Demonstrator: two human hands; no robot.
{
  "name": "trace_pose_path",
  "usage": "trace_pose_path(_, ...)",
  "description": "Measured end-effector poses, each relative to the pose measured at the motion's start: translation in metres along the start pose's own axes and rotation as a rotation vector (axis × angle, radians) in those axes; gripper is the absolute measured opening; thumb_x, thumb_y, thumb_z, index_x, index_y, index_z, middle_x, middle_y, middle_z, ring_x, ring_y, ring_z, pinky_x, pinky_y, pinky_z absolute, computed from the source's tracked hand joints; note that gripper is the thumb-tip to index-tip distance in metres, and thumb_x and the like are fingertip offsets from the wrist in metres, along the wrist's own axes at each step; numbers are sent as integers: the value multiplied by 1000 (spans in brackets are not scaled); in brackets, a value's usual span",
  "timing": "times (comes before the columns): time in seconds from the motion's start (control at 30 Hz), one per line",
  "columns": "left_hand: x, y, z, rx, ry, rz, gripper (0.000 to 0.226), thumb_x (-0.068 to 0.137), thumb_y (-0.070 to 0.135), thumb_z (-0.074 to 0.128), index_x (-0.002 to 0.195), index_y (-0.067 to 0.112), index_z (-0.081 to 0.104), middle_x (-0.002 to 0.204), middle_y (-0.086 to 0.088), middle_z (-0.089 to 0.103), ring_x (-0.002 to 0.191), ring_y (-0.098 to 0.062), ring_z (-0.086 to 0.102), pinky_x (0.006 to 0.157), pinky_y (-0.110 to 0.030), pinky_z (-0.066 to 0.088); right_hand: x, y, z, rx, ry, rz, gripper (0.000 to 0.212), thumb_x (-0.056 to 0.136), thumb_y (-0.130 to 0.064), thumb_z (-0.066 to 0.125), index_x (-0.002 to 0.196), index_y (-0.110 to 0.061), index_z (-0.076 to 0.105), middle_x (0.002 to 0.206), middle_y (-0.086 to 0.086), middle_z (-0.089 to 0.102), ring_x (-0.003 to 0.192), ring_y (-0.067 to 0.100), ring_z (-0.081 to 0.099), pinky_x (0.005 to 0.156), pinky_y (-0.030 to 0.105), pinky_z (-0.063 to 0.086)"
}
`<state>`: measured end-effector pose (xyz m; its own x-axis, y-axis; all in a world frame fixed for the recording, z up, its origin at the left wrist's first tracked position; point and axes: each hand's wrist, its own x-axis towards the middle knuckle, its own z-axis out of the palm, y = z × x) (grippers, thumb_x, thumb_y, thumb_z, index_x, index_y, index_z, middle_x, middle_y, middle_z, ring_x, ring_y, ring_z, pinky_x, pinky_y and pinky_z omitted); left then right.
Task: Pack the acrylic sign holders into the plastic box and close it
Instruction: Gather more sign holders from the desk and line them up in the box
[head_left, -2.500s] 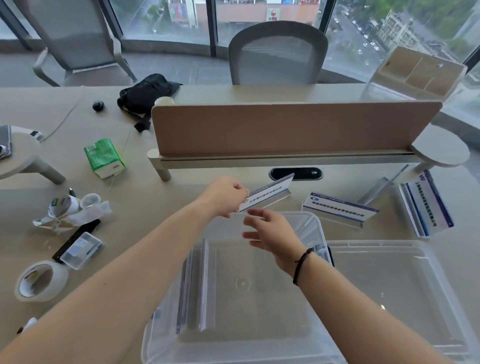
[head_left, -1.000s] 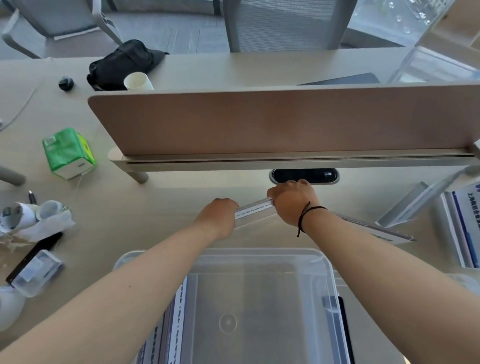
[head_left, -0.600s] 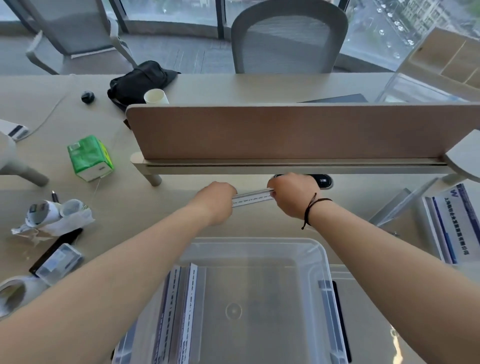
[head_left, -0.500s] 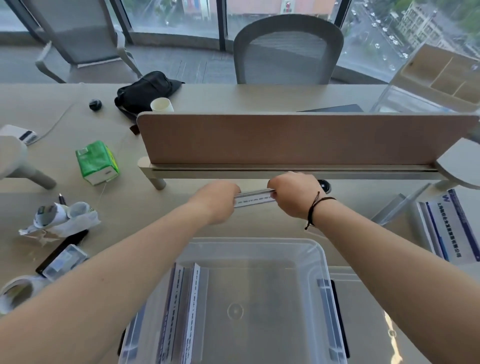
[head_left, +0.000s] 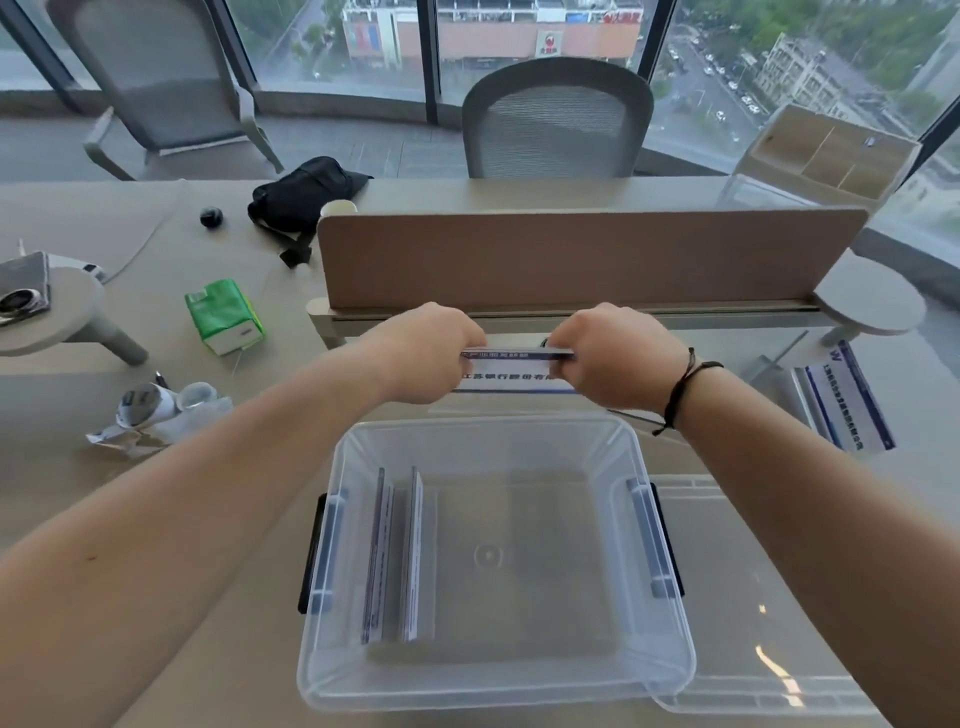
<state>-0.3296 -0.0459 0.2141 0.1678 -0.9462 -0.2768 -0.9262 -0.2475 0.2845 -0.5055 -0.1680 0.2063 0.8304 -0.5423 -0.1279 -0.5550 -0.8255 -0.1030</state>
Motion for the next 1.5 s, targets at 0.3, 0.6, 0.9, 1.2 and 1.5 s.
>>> trace_pose_path(0.3,-33,8,22,97,-281,130,24,95,21,57,113,27,72,110,6,69,103,-19,61,93,-39,50,-71,-31,27,143,-252,-35,19,89,-35,62,82,-18,69,72,-1,64,70,24,59,65,34,52)
trace_pose_path(0.6,-23,11,78,187,-361,217,33,90,8,55,107,28,75,100,4,71,90,-20,62,83,-35,53,-98,-59,103,229,-361,26,17,88,-27,56,77,-14,61,79,7,67,74,30,62,63,35,50)
trace_pose_path(0.9,-3,-3,129,257,-363,276,42,89,2,50,113,27,73,109,4,73,104,-22,63,85,-37,53,-97,-82,167,461,-432,186,14,82,-16,49,70,-15,42,70,5,56,56,24,46,50,32,37)
trace_pose_path(1.2,16,-22,173,325,-309,340,41,95,6,46,120,30,68,120,3,64,118,-20,55,77,-35,48,-77,-98,218,641,-416,383,15,79,-9,45,67,-15,37,72,7,56,59,24,49,48,29,36)
trace_pose_path(1.5,18,-58,204,280,-270,285,28,95,19,47,110,28,68,117,1,61,114,-22,59,79,-44,56,-63,-120,247,602,-366,416,22,80,-5,43,65,-17,33,70,8,51,62,30,48,44,28,28)
